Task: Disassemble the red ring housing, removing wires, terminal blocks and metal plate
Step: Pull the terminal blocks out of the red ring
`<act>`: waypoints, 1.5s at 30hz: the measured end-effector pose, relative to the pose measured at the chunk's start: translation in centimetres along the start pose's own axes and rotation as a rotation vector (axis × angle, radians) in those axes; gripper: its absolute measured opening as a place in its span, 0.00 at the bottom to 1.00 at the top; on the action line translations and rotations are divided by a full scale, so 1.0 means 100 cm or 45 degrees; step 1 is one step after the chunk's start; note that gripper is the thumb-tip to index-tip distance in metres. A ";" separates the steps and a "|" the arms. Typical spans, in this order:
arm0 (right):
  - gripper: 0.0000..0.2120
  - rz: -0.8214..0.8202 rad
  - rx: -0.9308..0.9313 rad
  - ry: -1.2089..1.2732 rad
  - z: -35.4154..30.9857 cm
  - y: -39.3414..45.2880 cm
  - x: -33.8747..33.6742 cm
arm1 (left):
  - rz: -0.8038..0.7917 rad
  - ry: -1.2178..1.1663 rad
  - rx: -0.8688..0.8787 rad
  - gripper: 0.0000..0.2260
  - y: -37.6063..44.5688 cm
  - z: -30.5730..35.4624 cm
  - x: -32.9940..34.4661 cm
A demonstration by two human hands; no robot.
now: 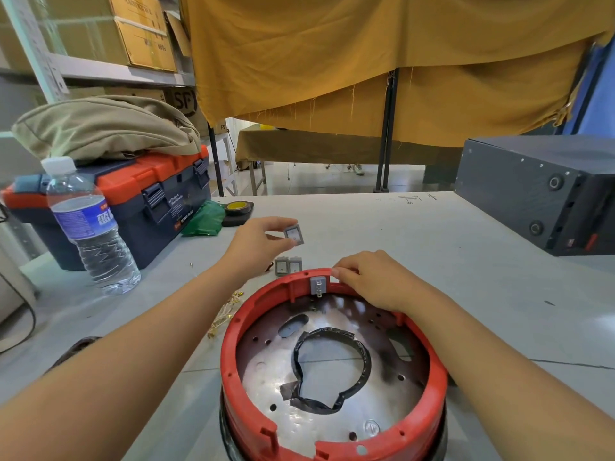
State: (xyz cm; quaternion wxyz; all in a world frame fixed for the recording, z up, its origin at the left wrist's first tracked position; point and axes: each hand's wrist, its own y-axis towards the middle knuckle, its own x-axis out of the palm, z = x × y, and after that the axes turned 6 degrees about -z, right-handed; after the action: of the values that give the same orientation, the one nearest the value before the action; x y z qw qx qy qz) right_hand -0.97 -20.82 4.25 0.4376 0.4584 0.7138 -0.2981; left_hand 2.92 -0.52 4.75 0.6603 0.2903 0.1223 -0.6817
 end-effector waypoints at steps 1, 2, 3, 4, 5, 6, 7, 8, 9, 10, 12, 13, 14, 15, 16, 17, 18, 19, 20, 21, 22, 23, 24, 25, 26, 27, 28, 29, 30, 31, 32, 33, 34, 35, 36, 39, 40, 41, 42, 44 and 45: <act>0.16 0.000 -0.002 0.001 0.001 0.000 0.000 | -0.032 0.056 0.022 0.14 0.003 -0.002 0.001; 0.16 0.001 -0.004 -0.001 0.001 0.000 0.000 | -0.065 0.125 0.051 0.15 0.006 -0.003 0.002; 0.16 0.003 -0.007 -0.005 0.002 0.000 0.000 | -0.100 0.199 0.082 0.15 0.009 -0.004 0.004; 0.16 0.006 -0.008 -0.008 0.002 0.000 0.000 | -0.134 0.262 0.109 0.15 0.012 -0.005 0.006; 0.16 0.006 -0.009 -0.009 0.003 0.000 0.000 | -0.163 0.302 0.125 0.16 0.015 -0.007 0.008; 0.16 0.006 -0.008 -0.009 0.003 0.000 0.000 | -0.190 0.326 0.136 0.16 0.017 -0.009 0.011; 0.16 0.003 -0.008 -0.010 0.003 0.000 -0.001 | -0.214 0.344 0.150 0.16 0.019 -0.011 0.013; 0.16 0.000 -0.008 -0.011 0.003 0.000 -0.001 | -0.235 0.364 0.174 0.15 0.021 -0.013 0.016; 0.16 -0.003 -0.008 -0.012 0.003 0.000 -0.001 | -0.254 0.388 0.210 0.15 0.023 -0.015 0.019; 0.16 -0.003 -0.008 -0.014 0.004 0.000 -0.001 | -0.274 0.412 0.252 0.15 0.025 -0.018 0.022; 0.16 0.000 -0.008 -0.018 0.004 0.000 -0.001 | -0.320 0.447 0.323 0.14 0.029 -0.022 0.027; 0.16 0.001 -0.008 -0.016 0.004 0.000 -0.001 | -0.345 0.472 0.347 0.13 0.031 -0.024 0.029; 0.16 0.003 -0.008 -0.014 0.004 0.000 0.000 | -0.371 0.513 0.365 0.13 0.033 -0.026 0.031; 0.16 0.005 -0.009 -0.012 0.004 0.000 0.000 | -0.397 0.574 0.375 0.13 0.036 -0.028 0.033; 0.15 0.007 -0.010 -0.011 0.004 0.000 0.000 | -0.417 0.655 0.374 0.12 0.038 -0.030 0.034; 0.15 0.007 -0.011 -0.010 0.004 0.000 0.000 | -0.425 0.744 0.366 0.13 0.040 -0.032 0.034; 0.15 0.007 -0.013 -0.010 0.005 0.000 0.000 | -0.422 0.822 0.358 0.13 0.042 -0.034 0.035; 0.15 0.006 -0.014 -0.011 0.005 0.000 0.000 | -0.409 0.873 0.353 0.13 0.043 -0.036 0.034; 0.15 0.005 -0.014 -0.012 0.005 0.000 0.000 | -0.391 0.899 0.354 0.13 0.044 -0.038 0.034; 0.15 0.004 -0.013 -0.012 0.005 0.001 0.000 | -0.376 0.914 0.355 0.13 0.044 -0.040 0.033; 0.15 0.004 -0.012 -0.011 0.005 0.001 0.000 | -0.370 0.926 0.353 0.13 0.045 -0.041 0.033; 0.15 0.003 -0.012 -0.011 0.004 0.001 0.000 | -0.375 0.940 0.343 0.14 0.045 -0.042 0.032; 0.15 0.003 -0.013 -0.011 0.005 0.001 0.000 | -0.390 0.959 0.327 0.15 0.045 -0.042 0.031; 0.15 0.001 -0.012 -0.009 0.005 0.001 0.000 | -0.408 0.978 0.312 0.16 0.045 -0.041 0.030; 0.15 -0.001 -0.009 -0.009 0.004 0.001 0.000 | -0.424 0.989 0.301 0.17 0.045 -0.040 0.028; 0.15 -0.005 -0.004 -0.011 0.004 0.001 0.000 | -0.433 0.986 0.300 0.18 0.043 -0.039 0.026; 0.16 -0.009 0.000 -0.015 0.004 0.001 0.000 | -0.428 0.968 0.310 0.18 0.042 -0.037 0.024; 0.16 -0.012 0.003 -0.016 0.004 0.001 0.000 | -0.411 0.933 0.324 0.18 0.039 -0.034 0.022; 0.16 -0.012 0.003 -0.015 0.003 0.001 0.000 | -0.384 0.880 0.334 0.18 0.035 -0.030 0.019; 0.16 -0.010 0.002 -0.013 0.003 0.000 0.001 | -0.353 0.814 0.342 0.17 0.031 -0.026 0.016; 0.15 -0.008 0.000 -0.015 0.003 0.000 0.001 | -0.323 0.740 0.345 0.14 0.027 -0.020 0.013; 0.15 -0.005 -0.002 -0.022 0.004 0.000 0.001 | -0.302 0.660 0.339 0.12 0.022 -0.014 0.011; 0.14 0.002 0.000 -0.035 0.004 0.000 0.001 | -0.296 0.581 0.321 0.09 0.017 -0.007 0.009; 0.13 0.009 0.005 -0.051 0.004 0.001 0.002 | -0.304 0.517 0.297 0.07 0.012 -0.001 0.007; 0.13 0.014 0.011 -0.066 0.003 0.001 0.002 | -0.321 0.466 0.273 0.05 0.007 0.005 0.006; 0.14 0.012 0.032 -0.094 0.002 0.000 0.001 | -0.384 0.357 0.232 0.06 -0.008 0.015 0.004; 0.15 0.008 0.035 -0.103 0.001 -0.001 0.001 | -0.400 0.354 0.231 0.06 -0.012 0.017 0.004; 0.16 0.004 0.036 -0.113 0.001 -0.002 0.001 | -0.413 0.361 0.230 0.05 -0.016 0.017 0.004; 0.15 0.002 0.035 -0.119 0.002 -0.002 0.001 | -0.420 0.366 0.228 0.04 -0.020 0.018 0.004; 0.14 0.009 0.038 -0.113 0.002 -0.004 0.001 | -0.415 0.360 0.218 0.03 -0.025 0.018 0.004; 0.12 0.014 0.034 -0.109 0.003 -0.005 0.001 | -0.406 0.355 0.213 0.04 -0.027 0.018 0.005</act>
State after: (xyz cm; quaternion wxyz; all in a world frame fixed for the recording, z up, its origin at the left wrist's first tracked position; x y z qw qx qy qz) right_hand -1.32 -21.21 4.08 0.4632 0.4549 0.6880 -0.3244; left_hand -0.14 -1.70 5.31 0.4944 0.4123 0.1997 -0.7387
